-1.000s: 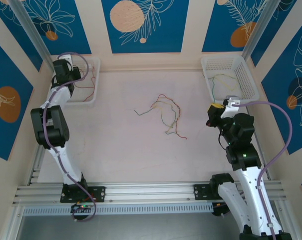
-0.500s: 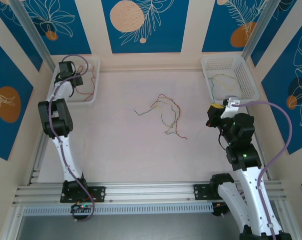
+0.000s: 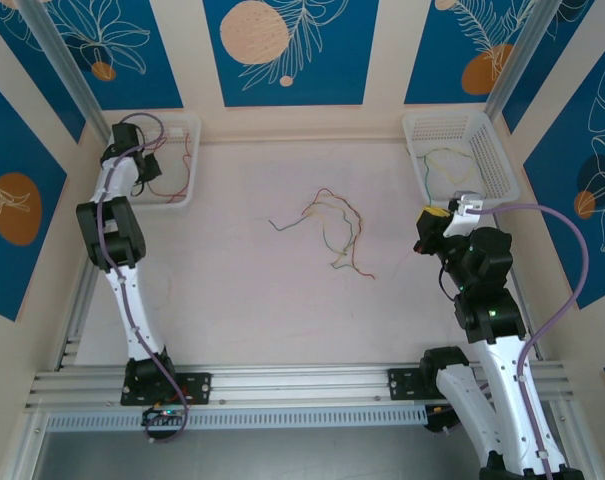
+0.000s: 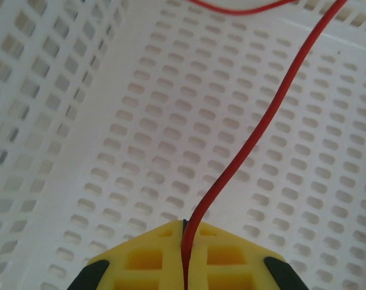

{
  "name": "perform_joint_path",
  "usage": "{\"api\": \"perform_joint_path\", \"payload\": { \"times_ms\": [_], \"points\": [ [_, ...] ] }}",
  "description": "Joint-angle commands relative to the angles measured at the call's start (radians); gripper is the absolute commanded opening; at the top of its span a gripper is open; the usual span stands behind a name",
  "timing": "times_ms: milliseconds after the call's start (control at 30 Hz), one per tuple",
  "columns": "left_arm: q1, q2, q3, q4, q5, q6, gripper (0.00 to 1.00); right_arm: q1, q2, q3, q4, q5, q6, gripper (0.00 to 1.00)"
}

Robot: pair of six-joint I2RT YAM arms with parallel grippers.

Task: Untangle the cables

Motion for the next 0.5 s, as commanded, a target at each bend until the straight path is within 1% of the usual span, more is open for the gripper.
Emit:
{"api": "perform_joint_path", "payload": {
  "times_ms": [0,67,133,233,267,467],
  "points": [
    [0.014,0.007,0.016,-0.059,0.042,-0.037,0.12,0.011,-0.018,0.029,0.001,-0.015,-0.014,0.0],
    [0.013,-0.03,-0.015,-0.038,0.076,-0.041,0.3,0.011,-0.019,0.03,0.0,-0.015,-0.016,0.0],
    [0.013,-0.079,-0.061,-0.009,0.083,-0.044,0.35,0.011,-0.019,0.03,0.0,-0.016,-0.015,0.0],
    [0.01,-0.158,-0.12,0.027,0.073,-0.049,0.49,0.011,-0.018,0.029,0.005,-0.02,-0.009,0.0],
    [0.011,-0.185,-0.131,0.029,0.069,-0.054,0.52,0.01,-0.018,0.029,0.007,-0.02,-0.007,0.0],
    [0.001,-0.366,-0.167,0.026,0.107,-0.068,0.64,0.011,0.008,0.045,0.004,-0.017,0.002,0.0]
  ]
}}
